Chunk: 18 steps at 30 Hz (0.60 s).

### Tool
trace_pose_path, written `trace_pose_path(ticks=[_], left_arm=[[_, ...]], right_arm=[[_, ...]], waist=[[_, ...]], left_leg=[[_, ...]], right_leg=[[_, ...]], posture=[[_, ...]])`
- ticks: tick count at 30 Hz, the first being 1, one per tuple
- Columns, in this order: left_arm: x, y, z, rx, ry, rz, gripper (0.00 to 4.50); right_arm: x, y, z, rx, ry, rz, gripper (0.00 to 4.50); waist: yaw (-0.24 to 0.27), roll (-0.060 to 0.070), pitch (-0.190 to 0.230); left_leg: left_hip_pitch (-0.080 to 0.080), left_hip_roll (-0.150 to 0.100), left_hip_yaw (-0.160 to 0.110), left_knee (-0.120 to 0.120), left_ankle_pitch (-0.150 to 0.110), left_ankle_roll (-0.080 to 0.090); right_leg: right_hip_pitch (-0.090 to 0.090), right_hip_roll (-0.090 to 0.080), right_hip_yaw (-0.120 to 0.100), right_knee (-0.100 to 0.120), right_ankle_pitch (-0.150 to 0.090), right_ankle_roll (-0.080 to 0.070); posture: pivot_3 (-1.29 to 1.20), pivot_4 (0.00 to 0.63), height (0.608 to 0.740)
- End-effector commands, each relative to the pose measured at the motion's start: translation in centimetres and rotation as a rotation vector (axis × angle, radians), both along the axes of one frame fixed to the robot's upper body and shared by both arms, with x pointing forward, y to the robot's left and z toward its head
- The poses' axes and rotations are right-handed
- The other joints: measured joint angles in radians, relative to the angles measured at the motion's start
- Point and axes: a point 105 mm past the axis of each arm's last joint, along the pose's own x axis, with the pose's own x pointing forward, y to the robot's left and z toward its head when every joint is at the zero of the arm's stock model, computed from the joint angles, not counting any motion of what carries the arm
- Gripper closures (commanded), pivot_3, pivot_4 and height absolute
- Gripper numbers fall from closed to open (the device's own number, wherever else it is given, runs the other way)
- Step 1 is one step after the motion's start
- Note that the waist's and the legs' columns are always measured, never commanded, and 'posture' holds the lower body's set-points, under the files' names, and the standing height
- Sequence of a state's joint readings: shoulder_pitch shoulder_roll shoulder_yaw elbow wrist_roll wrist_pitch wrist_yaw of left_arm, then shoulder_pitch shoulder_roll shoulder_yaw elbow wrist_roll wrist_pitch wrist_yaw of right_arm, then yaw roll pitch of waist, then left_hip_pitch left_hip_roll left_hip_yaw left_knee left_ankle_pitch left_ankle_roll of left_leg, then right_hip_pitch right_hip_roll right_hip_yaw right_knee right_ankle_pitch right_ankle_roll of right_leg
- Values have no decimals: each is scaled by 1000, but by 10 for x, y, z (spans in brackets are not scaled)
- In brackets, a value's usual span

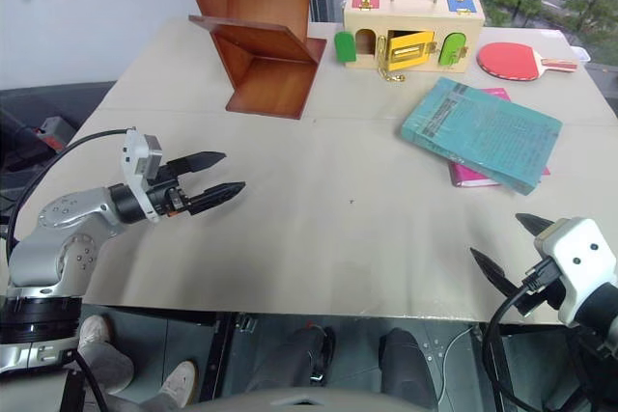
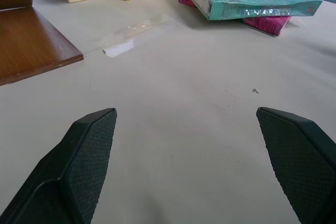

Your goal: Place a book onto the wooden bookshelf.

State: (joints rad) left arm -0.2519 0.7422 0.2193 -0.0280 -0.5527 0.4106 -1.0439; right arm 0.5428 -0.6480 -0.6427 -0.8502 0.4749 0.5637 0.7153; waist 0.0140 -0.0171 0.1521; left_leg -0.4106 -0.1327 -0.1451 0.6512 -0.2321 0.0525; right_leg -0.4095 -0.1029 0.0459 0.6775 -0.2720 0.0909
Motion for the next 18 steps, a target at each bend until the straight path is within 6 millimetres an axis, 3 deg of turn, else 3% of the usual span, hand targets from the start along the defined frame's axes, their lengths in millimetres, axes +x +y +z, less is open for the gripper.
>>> trace_pose_path(ticks=[1,4,10,13,16,18], left_arm=[[0,-6,13,5,-34,-49,0],[1,-19,19,-25,-47,-103,0],[2,-33,25,-25,-71,-164,0],[-3,-46,28,-24,-89,-223,0],[-7,-64,36,-34,-120,-287,0],[-9,-74,40,-49,-134,-318,0]], right_arm=[[3,-1,9,-14,-36,-6,46],[7,5,12,-2,-57,-16,46],[11,-2,15,15,-95,-92,46],[22,-23,20,52,-116,-233,46],[35,-62,19,36,-103,-421,46],[39,-80,16,36,-69,-492,653]], waist=[[0,0,0],[1,0,0],[0,0,0],[-3,0,0],[0,0,0],[3,0,0]], left_leg=[[0,0,0,0,0,0],[0,0,0,0,0,0],[-2,0,0,0,2,-3],[-2,0,1,0,2,-3],[-2,0,1,0,2,-3],[-2,0,1,1,2,-3]], right_leg=[[0,0,0,0,0,0],[0,0,0,0,0,0],[-2,0,0,0,0,0],[-2,0,1,0,0,0],[-1,0,0,0,0,0],[-1,0,0,0,0,0]], posture=[[0,150,740],[0,150,740],[0,150,740],[0,150,740],[0,150,740],[0,150,740]])
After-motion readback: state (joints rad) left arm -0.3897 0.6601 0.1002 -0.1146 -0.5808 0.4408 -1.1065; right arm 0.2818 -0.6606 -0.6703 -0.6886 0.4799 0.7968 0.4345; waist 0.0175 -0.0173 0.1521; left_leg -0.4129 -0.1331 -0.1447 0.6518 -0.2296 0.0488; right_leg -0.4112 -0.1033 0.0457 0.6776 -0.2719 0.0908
